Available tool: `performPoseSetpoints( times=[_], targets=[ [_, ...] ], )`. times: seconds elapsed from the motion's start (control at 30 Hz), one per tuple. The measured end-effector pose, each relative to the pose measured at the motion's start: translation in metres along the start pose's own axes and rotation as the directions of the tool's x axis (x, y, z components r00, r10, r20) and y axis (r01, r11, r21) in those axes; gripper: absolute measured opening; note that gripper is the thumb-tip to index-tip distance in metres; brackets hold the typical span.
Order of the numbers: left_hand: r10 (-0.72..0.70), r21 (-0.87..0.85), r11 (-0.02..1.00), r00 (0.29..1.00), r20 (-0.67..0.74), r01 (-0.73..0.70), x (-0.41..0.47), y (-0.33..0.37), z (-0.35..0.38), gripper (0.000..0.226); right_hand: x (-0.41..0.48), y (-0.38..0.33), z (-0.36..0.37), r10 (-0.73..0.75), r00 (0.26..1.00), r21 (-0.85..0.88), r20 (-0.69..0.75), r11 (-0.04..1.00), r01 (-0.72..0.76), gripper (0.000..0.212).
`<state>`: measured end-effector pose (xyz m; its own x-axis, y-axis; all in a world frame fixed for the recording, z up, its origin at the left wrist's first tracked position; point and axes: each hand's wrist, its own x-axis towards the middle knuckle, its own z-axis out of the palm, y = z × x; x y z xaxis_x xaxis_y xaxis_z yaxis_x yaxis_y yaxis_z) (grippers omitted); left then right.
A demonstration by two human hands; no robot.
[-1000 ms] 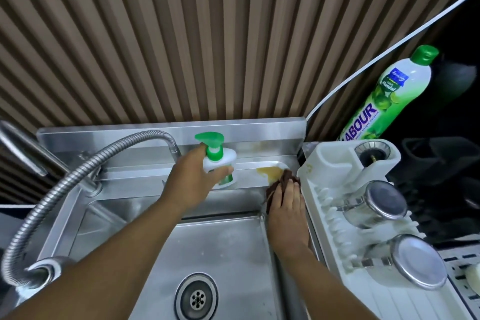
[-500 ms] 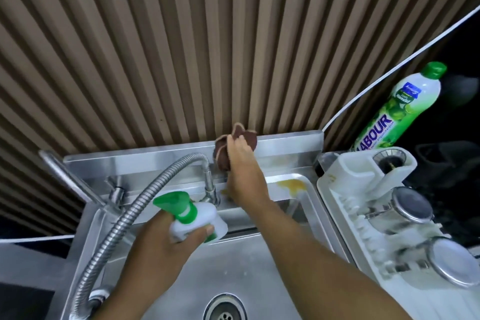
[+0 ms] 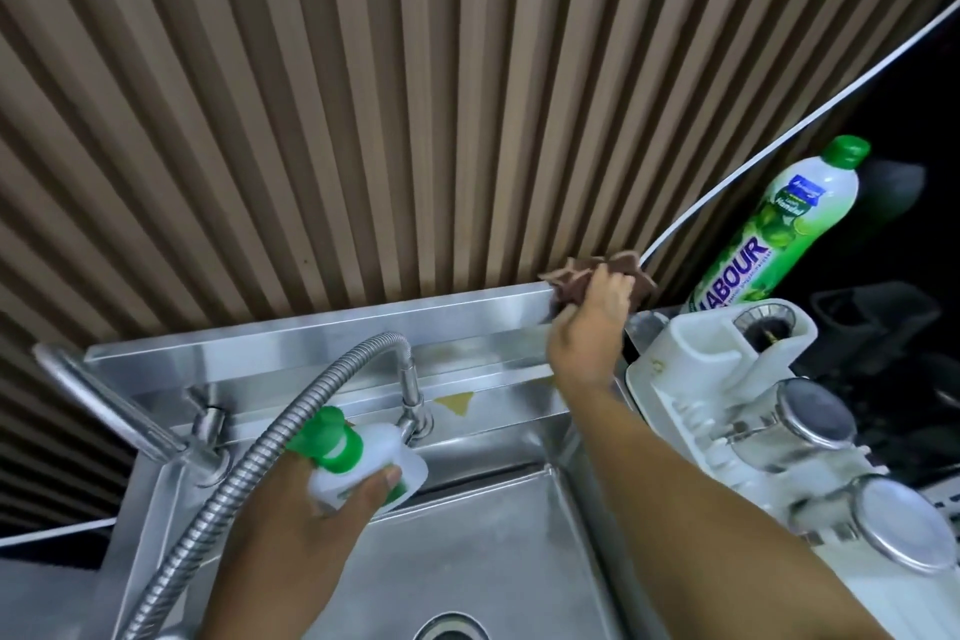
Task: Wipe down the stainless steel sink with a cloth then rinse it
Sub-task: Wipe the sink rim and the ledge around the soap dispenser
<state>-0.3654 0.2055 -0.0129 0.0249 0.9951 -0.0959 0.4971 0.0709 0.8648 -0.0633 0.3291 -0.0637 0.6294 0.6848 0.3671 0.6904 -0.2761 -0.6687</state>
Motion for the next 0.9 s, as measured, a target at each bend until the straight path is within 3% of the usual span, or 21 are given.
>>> performPoseSetpoints(
  times=[0.07, 0.13, 0.2, 0.27, 0.3, 0.37, 0.43, 0.47, 0.57, 0.63, 0.77, 0.9],
  targets=[
    [-0.015, 0.008, 1.0, 1.0, -0.025, 0.015, 0.001, 0.001, -0.002, 0.035, -0.034, -0.03, 0.02, -0.188, 0.976, 0.036, 0.114, 0.982, 0.185, 0.071],
    [0.001, -0.007, 1.0, 0.999, -0.041, -0.001, 0.004, 0.001, -0.002, 0.038, -0.074, -0.058, 0.034, -0.41, 0.865, 0.115, 0.288, 0.912, 0.394, 0.071],
    [0.008, -0.009, 1.0, 1.0, 0.007, -0.008, 0.005, 0.001, -0.001, 0.04, -0.09, -0.068, 0.036, -0.57, 0.745, 0.14, 0.345, 0.817, 0.56, 0.069],
    [0.008, -0.007, 1.0, 0.997, 0.083, -0.008, 0.005, 0.001, 0.002, 0.041, -0.079, -0.059, 0.032, -0.634, 0.689, 0.102, 0.352, 0.758, 0.645, 0.068],
    [0.014, -0.006, 1.0, 0.993, 0.116, -0.013, 0.005, 0.001, 0.003, 0.046, -0.07, -0.049, 0.03, -0.627, 0.697, 0.095, 0.349, 0.763, 0.639, 0.068],
    [0.025, 0.0, 1.0, 0.987, 0.159, -0.026, 0.003, 0.001, 0.004, 0.055, -0.05, -0.022, 0.023, -0.484, 0.827, 0.049, 0.288, 0.869, 0.492, 0.069],
    [0.033, -0.01, 0.999, 0.985, 0.17, -0.032, 0.004, -0.001, 0.003, 0.058, -0.029, 0.003, 0.012, -0.227, 0.964, 0.011, 0.141, 0.974, 0.228, 0.074],
    [0.025, -0.01, 1.0, 0.985, 0.17, -0.024, 0.005, -0.003, 0.001, 0.058, -0.019, 0.008, 0.009, -0.081, 0.994, 0.03, 0.078, 0.996, 0.079, 0.076],
    [0.001, -0.006, 1.0, 0.985, 0.175, 0.0, 0.008, -0.003, -0.002, 0.046, -0.008, -0.016, 0.012, 0.229, 0.973, 0.152, 0.022, 0.961, -0.23, 0.073],
    [-0.005, -0.001, 1.0, 0.986, 0.164, 0.005, 0.01, -0.001, -0.004, 0.038, -0.023, -0.051, 0.021, 0.313, 0.948, 0.283, 0.056, 0.906, -0.316, 0.076],
    [0.027, -0.006, 1.0, 0.986, 0.167, -0.027, 0.012, -0.001, -0.004, 0.042, -0.066, -0.098, 0.039, 0.36, 0.892, 0.407, 0.274, 0.797, -0.447, 0.075],
    [0.049, -0.014, 0.999, 0.979, 0.2, -0.047, 0.011, -0.004, -0.008, 0.049, -0.01, -0.076, 0.028, 0.582, 0.791, 0.416, 0.186, 0.683, -0.6, 0.082]
  ],
)
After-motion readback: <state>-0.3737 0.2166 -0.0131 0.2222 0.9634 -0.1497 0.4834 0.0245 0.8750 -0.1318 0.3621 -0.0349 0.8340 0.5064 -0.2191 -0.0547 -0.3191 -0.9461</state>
